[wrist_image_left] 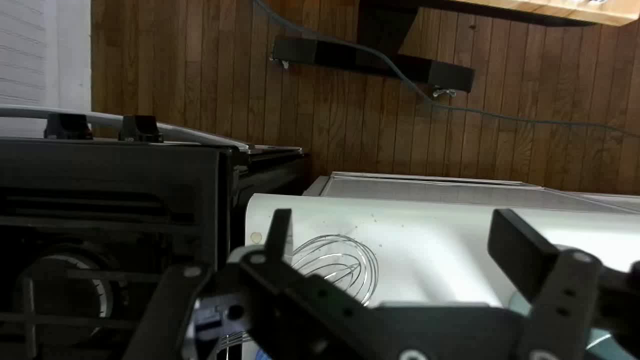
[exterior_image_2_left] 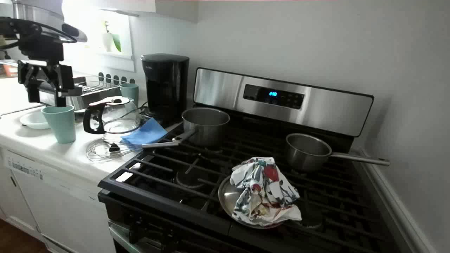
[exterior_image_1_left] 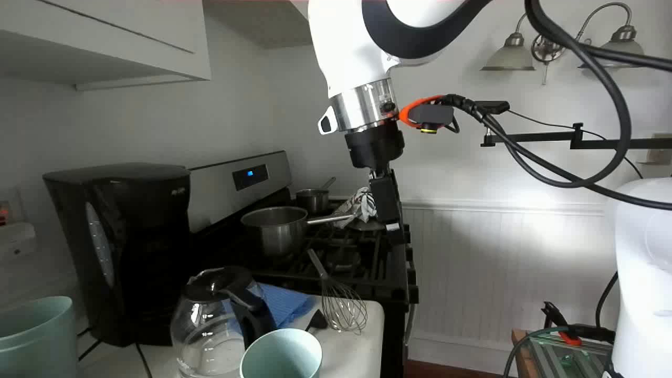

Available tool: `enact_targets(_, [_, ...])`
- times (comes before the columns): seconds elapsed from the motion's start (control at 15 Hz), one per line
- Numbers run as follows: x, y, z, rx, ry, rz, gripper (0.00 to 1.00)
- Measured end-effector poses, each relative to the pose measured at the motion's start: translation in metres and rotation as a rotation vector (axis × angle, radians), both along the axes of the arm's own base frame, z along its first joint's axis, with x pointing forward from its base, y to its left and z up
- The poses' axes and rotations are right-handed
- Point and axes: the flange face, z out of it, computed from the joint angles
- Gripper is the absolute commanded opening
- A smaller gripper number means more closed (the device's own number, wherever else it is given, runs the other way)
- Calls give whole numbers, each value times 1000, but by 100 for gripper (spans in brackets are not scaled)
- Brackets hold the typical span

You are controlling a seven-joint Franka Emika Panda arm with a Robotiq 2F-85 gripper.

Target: Open the lid on the kettle

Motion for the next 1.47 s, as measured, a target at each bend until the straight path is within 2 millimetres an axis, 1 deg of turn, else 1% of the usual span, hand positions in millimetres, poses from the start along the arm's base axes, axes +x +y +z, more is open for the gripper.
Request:
enact_targets(0.53, [0, -1, 0, -5, 0, 0, 100])
enact_targets(0.67, [5, -4, -1, -34, -7, 23, 100])
enact_targets(0.8, [17, -7, 2, -68, -54, 92, 100])
enact_targets(0.93, [34, -8, 9, -81, -132, 178, 100])
enact_targets(1.13, [60, -10, 21, -55, -258, 302, 100])
enact_targets(1.33, [85, -9, 28, 33, -365, 393, 100])
enact_targets(1.47, [97, -3, 28, 134, -381, 425, 100])
